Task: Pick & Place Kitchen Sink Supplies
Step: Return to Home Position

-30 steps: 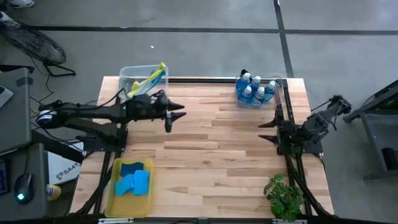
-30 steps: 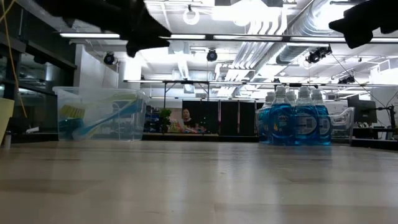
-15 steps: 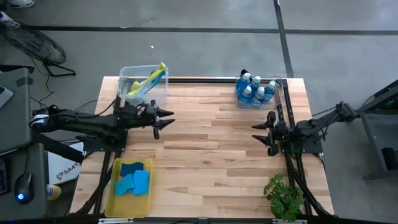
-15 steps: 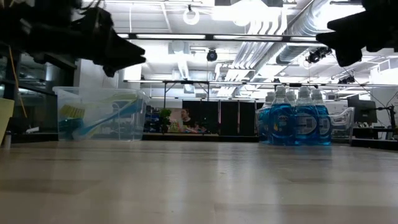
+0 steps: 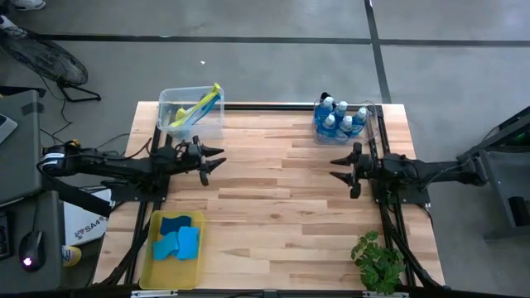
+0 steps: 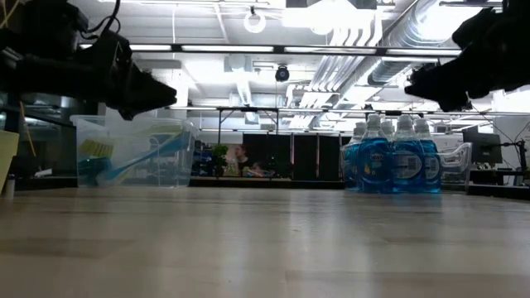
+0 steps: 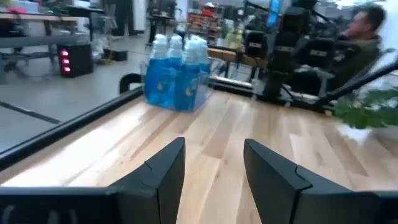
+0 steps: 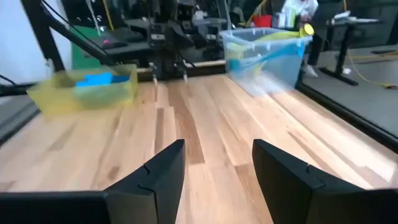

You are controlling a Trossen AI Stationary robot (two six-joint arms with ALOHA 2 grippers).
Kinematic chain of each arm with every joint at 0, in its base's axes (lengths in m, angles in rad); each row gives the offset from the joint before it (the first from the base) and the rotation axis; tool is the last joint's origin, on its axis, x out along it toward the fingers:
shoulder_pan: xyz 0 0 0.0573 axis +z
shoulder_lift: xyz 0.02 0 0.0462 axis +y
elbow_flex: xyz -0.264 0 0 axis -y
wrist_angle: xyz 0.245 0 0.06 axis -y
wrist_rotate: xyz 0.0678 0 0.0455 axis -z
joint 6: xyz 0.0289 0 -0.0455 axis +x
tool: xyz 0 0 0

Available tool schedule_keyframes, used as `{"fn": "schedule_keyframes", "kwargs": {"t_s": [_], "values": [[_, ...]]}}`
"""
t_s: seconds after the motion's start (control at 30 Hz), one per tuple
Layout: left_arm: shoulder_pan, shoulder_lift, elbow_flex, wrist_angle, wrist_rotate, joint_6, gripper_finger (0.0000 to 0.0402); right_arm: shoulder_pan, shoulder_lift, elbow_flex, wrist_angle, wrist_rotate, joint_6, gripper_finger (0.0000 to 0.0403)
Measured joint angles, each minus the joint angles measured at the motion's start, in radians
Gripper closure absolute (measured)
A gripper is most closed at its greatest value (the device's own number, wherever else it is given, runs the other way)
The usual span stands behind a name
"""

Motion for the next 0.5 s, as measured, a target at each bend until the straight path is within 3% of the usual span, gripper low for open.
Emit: {"fn": "schedule_keyframes", "kwargs": {"t_s": [0.17,0.33,0.5], "values": [[-0.001,0.0,-0.003,-0.024,0.0,-0.038,0.0241,-0.057,0.009,-0.005,0.021,-0.063,0.01,0.0222],[-0.001,0.001,-0.012,-0.019,0.007,-0.059,0.0241,-0.066,0.008,-0.07,0.17,-0.093,0.029,0.0222],[-0.001,0.001,-0.012,-0.017,0.021,-0.014,0.0241,-0.065,0.015,-0.07,0.143,-0.096,0.007,0.0222]]}}
